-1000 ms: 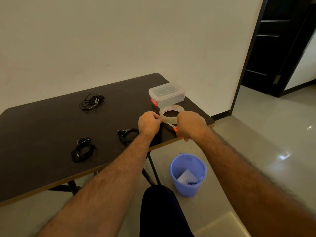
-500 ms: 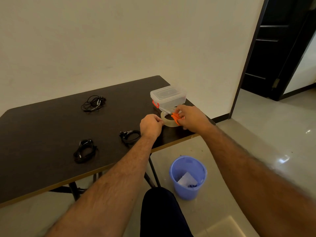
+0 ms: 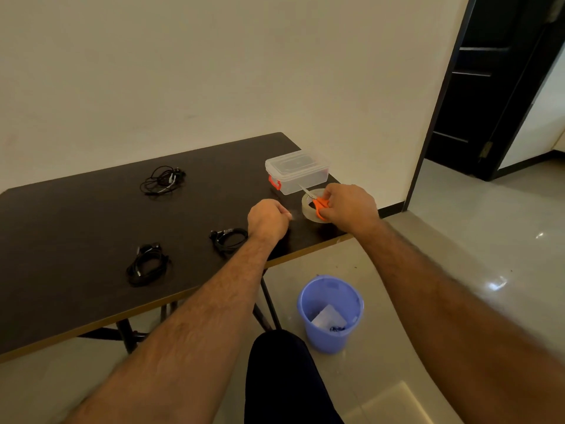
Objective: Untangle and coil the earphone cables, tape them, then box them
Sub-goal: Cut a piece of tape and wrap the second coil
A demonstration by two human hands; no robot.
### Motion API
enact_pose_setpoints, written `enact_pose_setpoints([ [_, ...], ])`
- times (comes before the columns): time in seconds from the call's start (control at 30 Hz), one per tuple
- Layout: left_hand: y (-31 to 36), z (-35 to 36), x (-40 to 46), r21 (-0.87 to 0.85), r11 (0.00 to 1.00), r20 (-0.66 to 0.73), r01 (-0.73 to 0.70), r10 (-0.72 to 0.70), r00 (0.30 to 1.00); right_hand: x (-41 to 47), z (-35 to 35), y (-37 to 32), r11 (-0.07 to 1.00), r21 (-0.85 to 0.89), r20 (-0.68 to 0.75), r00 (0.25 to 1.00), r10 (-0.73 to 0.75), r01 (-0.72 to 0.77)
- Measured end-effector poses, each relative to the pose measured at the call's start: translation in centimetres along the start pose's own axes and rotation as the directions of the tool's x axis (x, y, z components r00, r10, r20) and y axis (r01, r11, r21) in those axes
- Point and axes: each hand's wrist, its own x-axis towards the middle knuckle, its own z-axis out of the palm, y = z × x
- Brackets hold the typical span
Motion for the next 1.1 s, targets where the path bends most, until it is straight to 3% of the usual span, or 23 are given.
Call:
enact_pose_setpoints([
  [0.1, 0.2, -0.8, 0.1, 0.044, 0.999, 0.004, 0.022, -0.022, 1.0, 0.7, 0.2, -0.5, 0.996, 0.003, -0.051, 0.995, 0.091, -0.091],
  [0.2, -0.1, -1.7, 0.2, 0.042, 0.997, 0.066, 0.069, -0.072, 0.995, 1.3, 0.5, -0.6, 0.983, 0.075, -0.007, 0.986, 0.166, -0.165],
  [0.33, -0.8, -2.0, 0.0, -0.088, 0.984, 0.164, 0.154, -0.138, 0.977, 1.4, 1.0, -0.6, 0.968, 0.168, -0.001, 0.982, 0.19, -0.187],
  [0.53, -0.5, -2.0, -0.9, -0.293, 0.921, 0.201, 0.258, -0.204, 0.958, 1.0, 0.4, -0.5, 0.906, 0.395, -0.075, 0.978, 0.196, -0.152],
  [0.6, -0.4, -2.2, -1.1, -0.362, 0.877, 0.239, 0.315, -0.239, 0.941, 0.2, -0.8, -0.5, 0.819, 0.557, 0.019, 0.988, 0.152, -0.137],
  [0.67, -0.3, -2.3, -1.4, -0.436, 0.817, 0.289, 0.377, -0.269, 0.919, -1.1, -1.8, 0.0, 0.686, 0.696, 0.246, 0.968, 0.046, -0.209],
  [0.73, -0.3, -2.5, -1.5, -0.491, 0.755, 0.344, 0.435, -0.29, 0.893, -2.5, -2.2, 0.8, 0.612, 0.722, 0.471, 0.877, -0.092, -0.323],
  [0.8, -0.3, -2.6, -1.5, -0.514, 0.713, 0.385, 0.477, -0.306, 0.871, -3.5, -1.9, 1.3, 0.614, 0.686, 0.605, 0.774, -0.185, -0.39],
  [0.93, -0.2, -2.6, -1.6, -0.511, 0.685, 0.414, 0.519, -0.333, 0.847, -4.6, -0.8, 1.3, 0.62, 0.604, 0.757, 0.603, -0.25, -0.502],
  [1.1, 0.0, -2.9, -1.8, -0.517, 0.671, 0.421, 0.532, -0.342, 0.84, -4.7, 0.1, 0.6, 0.512, 0.655, 0.743, 0.598, -0.302, -0.555],
])
